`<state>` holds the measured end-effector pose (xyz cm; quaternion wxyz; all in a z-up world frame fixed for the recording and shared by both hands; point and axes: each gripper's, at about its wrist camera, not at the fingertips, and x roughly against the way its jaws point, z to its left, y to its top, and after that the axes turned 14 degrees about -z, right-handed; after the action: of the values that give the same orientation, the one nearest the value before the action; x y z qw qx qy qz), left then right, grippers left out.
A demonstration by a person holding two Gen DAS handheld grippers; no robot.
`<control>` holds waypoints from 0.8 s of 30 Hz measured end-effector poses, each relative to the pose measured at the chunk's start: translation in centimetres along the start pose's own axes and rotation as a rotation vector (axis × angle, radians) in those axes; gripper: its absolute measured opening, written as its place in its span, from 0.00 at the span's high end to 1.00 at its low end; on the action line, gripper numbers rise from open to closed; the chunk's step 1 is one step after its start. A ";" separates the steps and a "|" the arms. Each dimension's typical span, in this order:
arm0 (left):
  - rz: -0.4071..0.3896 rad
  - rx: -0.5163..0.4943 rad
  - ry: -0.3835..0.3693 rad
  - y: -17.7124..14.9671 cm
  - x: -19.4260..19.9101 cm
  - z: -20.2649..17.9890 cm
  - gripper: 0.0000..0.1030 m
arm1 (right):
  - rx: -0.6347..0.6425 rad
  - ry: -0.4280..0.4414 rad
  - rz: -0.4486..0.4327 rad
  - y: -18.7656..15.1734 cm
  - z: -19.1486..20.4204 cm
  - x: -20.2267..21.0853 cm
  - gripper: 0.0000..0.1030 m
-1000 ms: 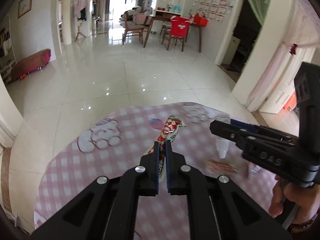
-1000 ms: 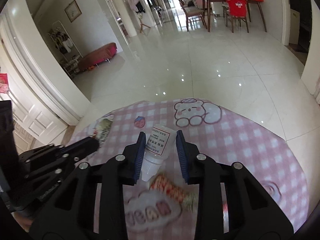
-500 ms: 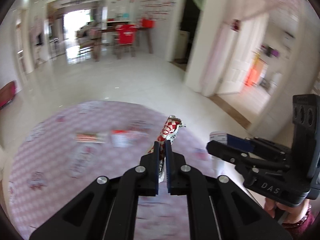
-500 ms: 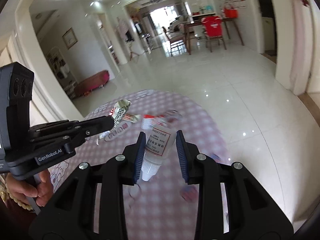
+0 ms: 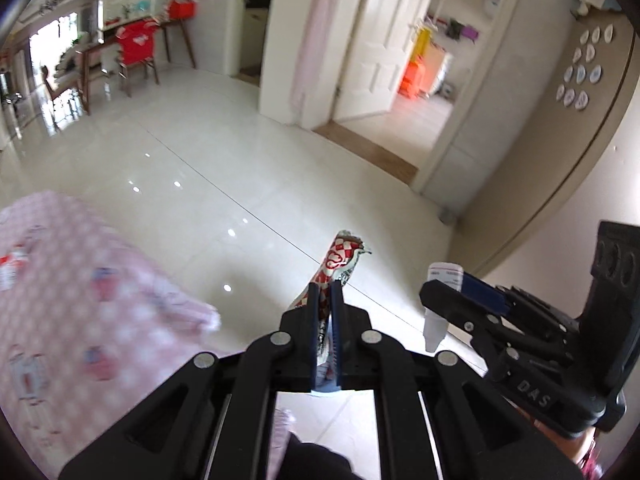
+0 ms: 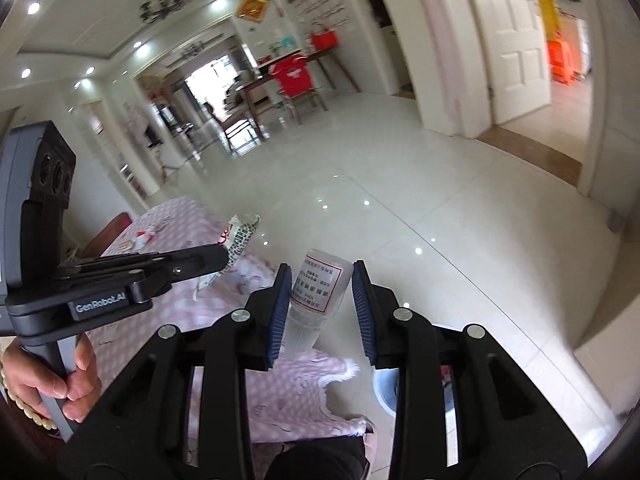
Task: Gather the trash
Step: 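Carry the wrapper and bottle over the blue bucket and open both tools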
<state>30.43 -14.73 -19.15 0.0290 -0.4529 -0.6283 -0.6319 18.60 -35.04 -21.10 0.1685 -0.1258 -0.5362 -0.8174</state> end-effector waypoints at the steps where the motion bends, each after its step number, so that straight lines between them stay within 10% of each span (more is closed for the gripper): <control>1: 0.012 0.002 -0.012 -0.2 -0.9 -0.6 0.94 | -0.008 -0.016 -0.002 -0.2 -0.9 0.3 0.70; 4: 0.051 0.022 -0.049 -1.0 -3.9 -2.3 0.92 | -0.027 -0.090 -0.010 -0.8 -3.5 0.5 0.70; 8: 0.100 0.044 -0.031 -2.1 -6.7 -3.1 0.47 | -0.060 -0.129 0.002 -1.9 -5.3 0.7 0.70; 24: 0.126 0.054 0.043 -3.4 -7.2 -0.8 0.47 | -0.083 -0.105 0.031 -2.3 -6.4 -0.7 0.77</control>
<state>32.19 -18.46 -25.98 0.0946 -0.4770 -0.6145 -0.6212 18.14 -39.97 -25.77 0.1476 -0.1837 -0.5081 -0.8284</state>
